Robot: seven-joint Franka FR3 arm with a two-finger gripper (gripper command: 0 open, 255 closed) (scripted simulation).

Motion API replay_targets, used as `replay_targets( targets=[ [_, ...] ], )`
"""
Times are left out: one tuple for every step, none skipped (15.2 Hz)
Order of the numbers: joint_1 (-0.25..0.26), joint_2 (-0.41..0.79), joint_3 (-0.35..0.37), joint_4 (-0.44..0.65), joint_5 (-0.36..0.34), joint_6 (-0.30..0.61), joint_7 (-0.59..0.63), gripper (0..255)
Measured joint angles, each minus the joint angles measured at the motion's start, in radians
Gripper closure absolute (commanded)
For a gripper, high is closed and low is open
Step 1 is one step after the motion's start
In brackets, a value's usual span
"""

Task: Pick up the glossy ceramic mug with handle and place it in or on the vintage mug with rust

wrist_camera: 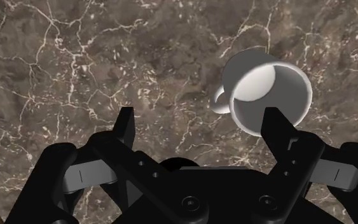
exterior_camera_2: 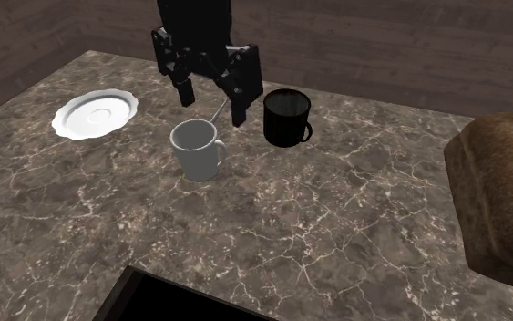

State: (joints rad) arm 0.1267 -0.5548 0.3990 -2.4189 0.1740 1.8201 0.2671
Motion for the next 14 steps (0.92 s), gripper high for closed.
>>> replay_targets(
  targets=[
    [0.004, 0.026, 0.025, 0.007, 0.005, 0.02, 0.025, 0],
    [0.008, 0.043, 0.043, 0.004, 0.009, 0.041, 0.043, 0],
    [0.011, 0.066, 0.065, 0.007, 0.013, 0.062, 0.065, 0],
    [0.007, 0.107, 0.088, 0.025, 0.006, 0.087, 0.087, 0],
    [0.008, 0.135, 0.109, 0.032, 0.005, 0.107, 0.11, 0],
    [0.009, 0.159, 0.127, 0.038, 0.001, 0.126, 0.13, 0],
    [0.01, 0.19, 0.151, 0.051, -0.004, 0.144, 0.157, 0],
    [0.01, 0.218, 0.172, 0.056, -0.01, 0.166, 0.182, 0],
    [0.01, 0.259, 0.198, 0.07, -0.023, 0.191, 0.214, 0],
    [0.009, 0.293, 0.219, 0.087, -0.037, 0.205, 0.243, 0],
    [0.008, 0.323, 0.236, 0.099, -0.05, 0.221, 0.267, 0],
    [0.007, 0.343, 0.245, 0.096, -0.058, 0.241, 0.28, 0],
    [0.005, 0.359, 0.25, 0.094, -0.066, 0.257, 0.288, 0],
    [0.006, 0.37, 0.257, 0.091, -0.07, 0.27, 0.298, 0]
  ],
)
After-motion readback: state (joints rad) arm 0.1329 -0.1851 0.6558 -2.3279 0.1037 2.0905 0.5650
